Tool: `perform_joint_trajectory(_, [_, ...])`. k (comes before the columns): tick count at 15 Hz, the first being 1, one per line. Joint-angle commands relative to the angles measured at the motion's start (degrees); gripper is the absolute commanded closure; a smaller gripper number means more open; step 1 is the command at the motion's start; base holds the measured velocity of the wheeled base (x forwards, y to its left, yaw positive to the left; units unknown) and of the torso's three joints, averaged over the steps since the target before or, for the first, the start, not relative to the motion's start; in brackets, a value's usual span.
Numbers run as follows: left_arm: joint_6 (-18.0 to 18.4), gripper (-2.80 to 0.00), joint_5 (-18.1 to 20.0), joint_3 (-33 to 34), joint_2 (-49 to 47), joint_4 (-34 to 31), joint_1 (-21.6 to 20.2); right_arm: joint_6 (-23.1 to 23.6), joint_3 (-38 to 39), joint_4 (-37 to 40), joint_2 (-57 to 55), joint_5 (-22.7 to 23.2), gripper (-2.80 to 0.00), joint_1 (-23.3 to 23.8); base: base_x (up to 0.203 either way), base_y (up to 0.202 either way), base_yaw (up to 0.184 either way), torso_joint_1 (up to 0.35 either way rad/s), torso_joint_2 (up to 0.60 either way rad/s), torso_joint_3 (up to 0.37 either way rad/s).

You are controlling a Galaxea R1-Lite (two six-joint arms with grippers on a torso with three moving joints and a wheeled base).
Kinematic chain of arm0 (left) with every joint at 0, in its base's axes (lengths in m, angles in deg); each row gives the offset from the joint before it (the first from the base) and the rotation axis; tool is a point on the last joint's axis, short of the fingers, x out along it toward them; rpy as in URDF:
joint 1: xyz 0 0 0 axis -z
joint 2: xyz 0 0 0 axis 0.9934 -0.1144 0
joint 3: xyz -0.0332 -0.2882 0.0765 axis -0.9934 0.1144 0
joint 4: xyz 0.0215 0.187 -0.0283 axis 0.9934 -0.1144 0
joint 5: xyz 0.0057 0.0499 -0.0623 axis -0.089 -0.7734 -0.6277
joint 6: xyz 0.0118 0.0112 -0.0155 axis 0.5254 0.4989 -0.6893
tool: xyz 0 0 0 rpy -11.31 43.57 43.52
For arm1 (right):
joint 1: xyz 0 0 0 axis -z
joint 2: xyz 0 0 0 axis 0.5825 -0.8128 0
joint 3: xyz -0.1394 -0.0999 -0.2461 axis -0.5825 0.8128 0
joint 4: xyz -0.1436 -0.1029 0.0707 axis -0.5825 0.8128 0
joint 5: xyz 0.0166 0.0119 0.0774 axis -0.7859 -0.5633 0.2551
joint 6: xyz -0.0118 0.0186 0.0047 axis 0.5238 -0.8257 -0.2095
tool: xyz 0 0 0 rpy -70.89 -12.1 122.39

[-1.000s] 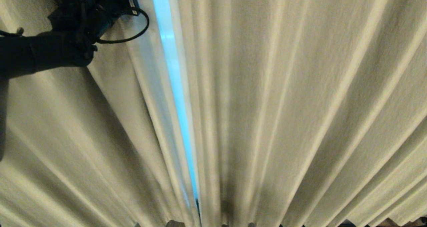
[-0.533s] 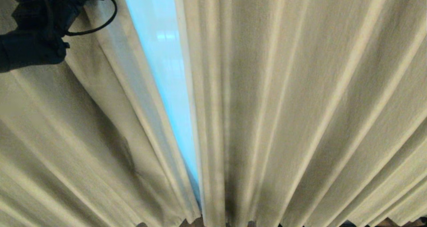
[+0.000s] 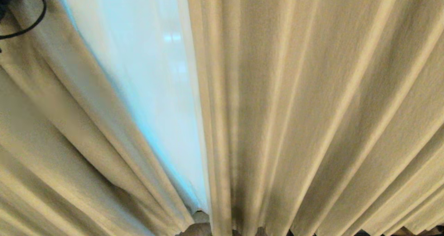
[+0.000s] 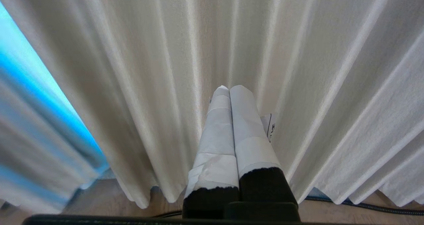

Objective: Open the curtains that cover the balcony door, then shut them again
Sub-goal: Pull the outer curtains open on both sides

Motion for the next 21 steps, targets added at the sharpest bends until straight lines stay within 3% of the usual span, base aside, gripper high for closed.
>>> perform_joint_trajectory(1, [-1.57,0.0,0.81,0.72,-0.53,0.63,-5.05,0.05,0.0,-0.01,0.0,0.04,0.0,0.0,0.0,0.0,0.0,0.0,0.0,0.0])
perform_joint_trajectory(4, [-5.31,0.0,3.78,3.64,-2.82,4.68,-12.32,0.05,0.0,-0.01,0.0,0.04,0.0,0.0,0.0,0.0,0.0,0.0,0.0,0.0])
perform_joint_trajectory(7, [-7.73,0.0,4.71,4.28,-5.43,6.15,-16.85,0.05,0.0,-0.01,0.0,0.04,0.0,0.0,0.0,0.0,0.0,0.0,0.0,0.0])
perform_joint_trajectory(11, [-10.16,0.0,4.82,4.55,-8.05,9.68,-19.39,0.05,0.0,-0.01,0.0,0.04,0.0,0.0,0.0,0.0,0.0,0.0,0.0,0.0])
perform_joint_trajectory(17, [-12.27,0.0,4.8,5.57,-9.07,9.88,-21.88,0.05,0.0,-0.01,0.0,0.04,0.0,0.0,0.0,0.0,0.0,0.0,0.0,0.0])
perform_joint_trajectory(21, [-12.96,0.0,4.95,9.16,-9.44,11.25,-26.33,0.05,0.0,-0.01,0.0,0.04,0.0,0.0,0.0,0.0,0.0,0.0,0.0,0.0])
